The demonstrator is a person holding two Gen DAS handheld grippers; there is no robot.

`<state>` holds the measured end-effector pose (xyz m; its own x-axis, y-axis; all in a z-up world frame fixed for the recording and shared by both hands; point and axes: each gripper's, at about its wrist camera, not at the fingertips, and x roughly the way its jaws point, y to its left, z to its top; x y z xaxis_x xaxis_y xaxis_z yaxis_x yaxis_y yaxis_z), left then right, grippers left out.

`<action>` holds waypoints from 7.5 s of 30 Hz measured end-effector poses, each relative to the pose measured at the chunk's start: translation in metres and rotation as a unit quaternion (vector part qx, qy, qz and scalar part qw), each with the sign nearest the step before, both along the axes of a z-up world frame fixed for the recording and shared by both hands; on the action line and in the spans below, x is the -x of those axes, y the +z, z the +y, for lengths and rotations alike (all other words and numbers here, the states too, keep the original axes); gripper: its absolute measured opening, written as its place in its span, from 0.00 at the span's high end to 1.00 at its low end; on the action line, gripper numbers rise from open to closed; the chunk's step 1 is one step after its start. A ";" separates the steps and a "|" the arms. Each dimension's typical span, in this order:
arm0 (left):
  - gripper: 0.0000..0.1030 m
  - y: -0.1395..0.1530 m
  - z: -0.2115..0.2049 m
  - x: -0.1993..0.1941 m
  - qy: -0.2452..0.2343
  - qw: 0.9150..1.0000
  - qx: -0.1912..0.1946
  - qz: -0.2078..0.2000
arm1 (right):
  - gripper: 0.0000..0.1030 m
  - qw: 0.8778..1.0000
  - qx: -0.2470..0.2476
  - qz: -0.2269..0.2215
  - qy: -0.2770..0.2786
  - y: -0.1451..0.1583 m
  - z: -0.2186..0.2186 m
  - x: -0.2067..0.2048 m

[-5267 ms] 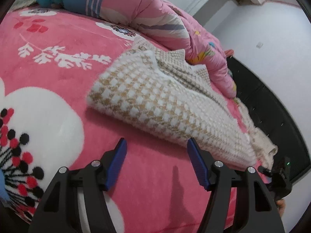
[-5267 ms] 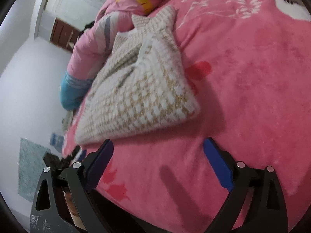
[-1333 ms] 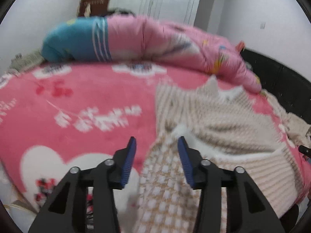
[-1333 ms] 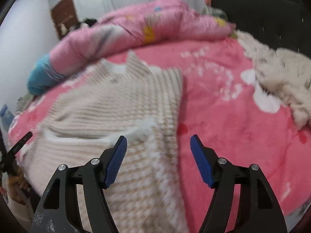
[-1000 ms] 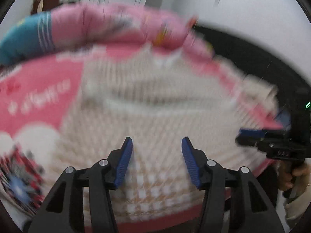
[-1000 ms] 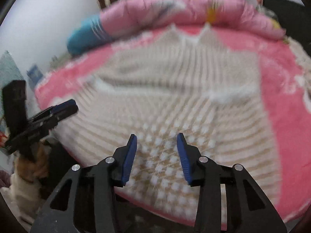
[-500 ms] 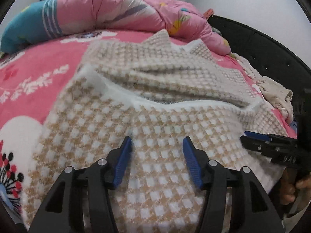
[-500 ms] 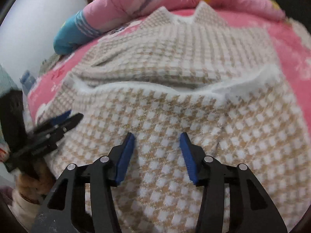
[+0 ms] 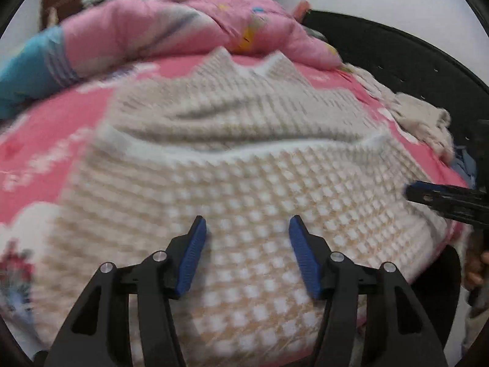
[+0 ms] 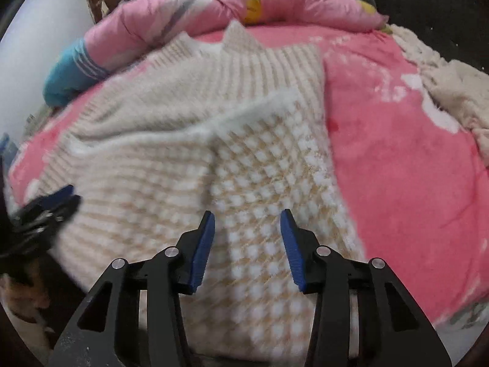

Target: Fold large clothes

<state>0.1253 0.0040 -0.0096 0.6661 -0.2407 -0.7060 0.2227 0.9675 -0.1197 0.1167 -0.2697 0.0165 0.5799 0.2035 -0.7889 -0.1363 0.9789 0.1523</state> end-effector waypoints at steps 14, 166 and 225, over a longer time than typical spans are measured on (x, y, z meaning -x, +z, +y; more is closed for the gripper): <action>0.45 0.006 -0.016 0.042 -0.059 0.998 0.006 -0.006 | 0.58 0.995 0.010 -0.014 0.098 -0.015 0.048 0.042; 0.73 -0.009 -0.028 -0.242 -0.105 0.993 -0.009 0.047 | 0.67 0.971 0.057 0.065 0.223 -0.026 0.037 -0.228; 0.05 -0.022 -0.010 -0.036 0.083 0.994 -0.011 0.069 | 0.08 0.997 -0.014 0.059 0.045 -0.037 0.015 0.009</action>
<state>0.1611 -0.0060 -0.0320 0.5919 -0.1182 -0.7973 0.0419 0.9924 -0.1160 0.1080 -0.2546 -0.0208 0.4614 0.2731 -0.8441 -0.2028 0.9587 0.1993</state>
